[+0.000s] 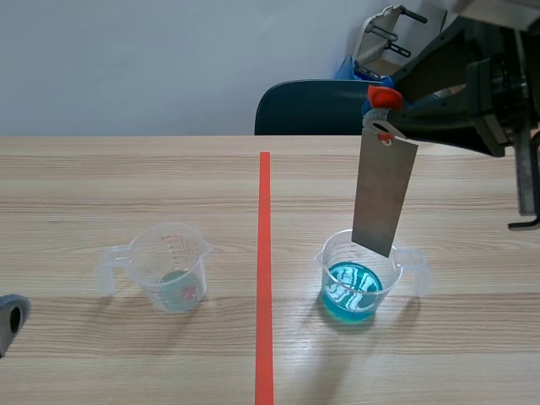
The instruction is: Do the redox reaction experiment
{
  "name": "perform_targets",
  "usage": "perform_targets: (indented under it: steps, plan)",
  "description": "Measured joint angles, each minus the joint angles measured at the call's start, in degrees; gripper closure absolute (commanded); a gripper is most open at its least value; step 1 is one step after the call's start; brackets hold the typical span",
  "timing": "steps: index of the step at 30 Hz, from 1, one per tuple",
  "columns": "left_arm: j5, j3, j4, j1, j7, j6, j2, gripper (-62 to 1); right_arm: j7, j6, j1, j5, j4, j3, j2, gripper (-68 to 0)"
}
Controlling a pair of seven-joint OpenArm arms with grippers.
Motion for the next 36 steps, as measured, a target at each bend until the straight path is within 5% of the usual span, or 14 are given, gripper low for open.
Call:
perform_targets:
  steps: [36]
  plan:
    - [-0.2,1.0,-0.3,-4.4,-1.7,0.0,0.0,-62.3,0.0,0.0,0.0,0.0,0.0,0.0,0.0,-0.8]
